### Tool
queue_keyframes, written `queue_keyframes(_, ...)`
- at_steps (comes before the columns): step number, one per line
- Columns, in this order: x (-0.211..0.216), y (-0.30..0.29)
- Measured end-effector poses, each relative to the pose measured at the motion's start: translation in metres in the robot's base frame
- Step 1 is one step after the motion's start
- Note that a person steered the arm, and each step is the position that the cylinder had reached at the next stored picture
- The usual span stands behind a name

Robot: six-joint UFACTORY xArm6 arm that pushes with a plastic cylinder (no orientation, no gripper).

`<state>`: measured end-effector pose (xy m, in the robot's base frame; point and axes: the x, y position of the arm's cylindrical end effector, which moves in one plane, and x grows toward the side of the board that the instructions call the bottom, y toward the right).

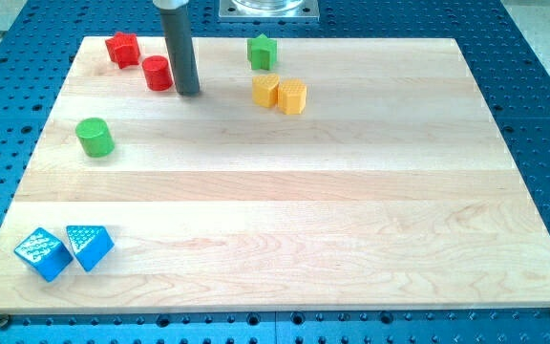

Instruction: Push the green star horizontally to the yellow heart

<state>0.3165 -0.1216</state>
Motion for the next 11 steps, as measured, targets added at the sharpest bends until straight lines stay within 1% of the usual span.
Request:
queue_keyframes(1,-0.038,-0.030)
queue_keyframes(2,-0.054,-0.038)
queue_keyframes(3,-0.040,0.048)
queue_keyframes(4,-0.040,0.121)
queue_keyframes(5,-0.074,0.174)
queue_keyframes(6,-0.119,0.150)
queue_keyframes(7,-0.098,0.078)
queue_keyframes(8,-0.044,-0.015)
queue_keyframes(9,-0.090,0.007)
queue_keyframes(10,-0.094,0.106)
queue_keyframes(11,-0.081,0.092)
